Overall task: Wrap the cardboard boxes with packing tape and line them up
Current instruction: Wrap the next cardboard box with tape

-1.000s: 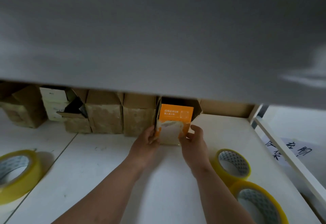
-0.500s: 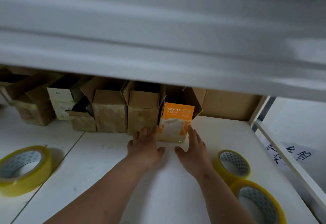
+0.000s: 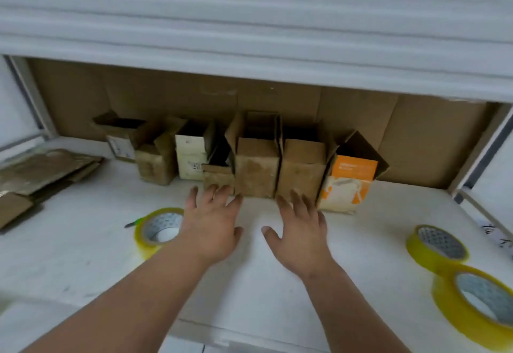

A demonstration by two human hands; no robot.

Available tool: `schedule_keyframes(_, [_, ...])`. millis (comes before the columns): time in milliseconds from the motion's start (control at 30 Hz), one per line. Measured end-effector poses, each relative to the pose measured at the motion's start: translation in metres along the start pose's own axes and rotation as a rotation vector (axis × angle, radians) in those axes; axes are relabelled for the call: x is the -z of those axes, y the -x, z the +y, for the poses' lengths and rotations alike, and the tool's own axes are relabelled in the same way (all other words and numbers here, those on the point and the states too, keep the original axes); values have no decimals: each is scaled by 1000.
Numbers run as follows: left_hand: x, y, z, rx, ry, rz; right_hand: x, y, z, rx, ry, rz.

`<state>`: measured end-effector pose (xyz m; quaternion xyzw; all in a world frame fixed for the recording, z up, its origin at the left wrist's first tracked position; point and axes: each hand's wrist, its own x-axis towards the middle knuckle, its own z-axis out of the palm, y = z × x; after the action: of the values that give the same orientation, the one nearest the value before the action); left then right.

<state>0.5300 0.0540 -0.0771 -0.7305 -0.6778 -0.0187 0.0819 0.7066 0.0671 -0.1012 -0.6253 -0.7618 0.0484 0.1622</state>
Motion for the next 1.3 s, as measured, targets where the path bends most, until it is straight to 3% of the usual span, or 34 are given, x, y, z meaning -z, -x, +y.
schedule_keyframes(267, [10, 98, -192, 181, -82, -36, -43, 5, -202, 279, -17, -106])
schedule_keyframes(600, [-26, 153, -350, 437, -71, -153, -112, -22, -362, 504, 51, -271])
schedule_keyframes(867, [-59, 128, -452, 559, -84, -221, -172, -95, -454, 580, 43, -331])
schedule_keyframes(1100, [-81, 116, -498, 597, -28, -252, -199, -116, -496, 594, 97, -353])
schedule_keyframes(1300, [-87, 97, -522, 493, 70, -174, -184, -122, -503, 523, -19, -394])
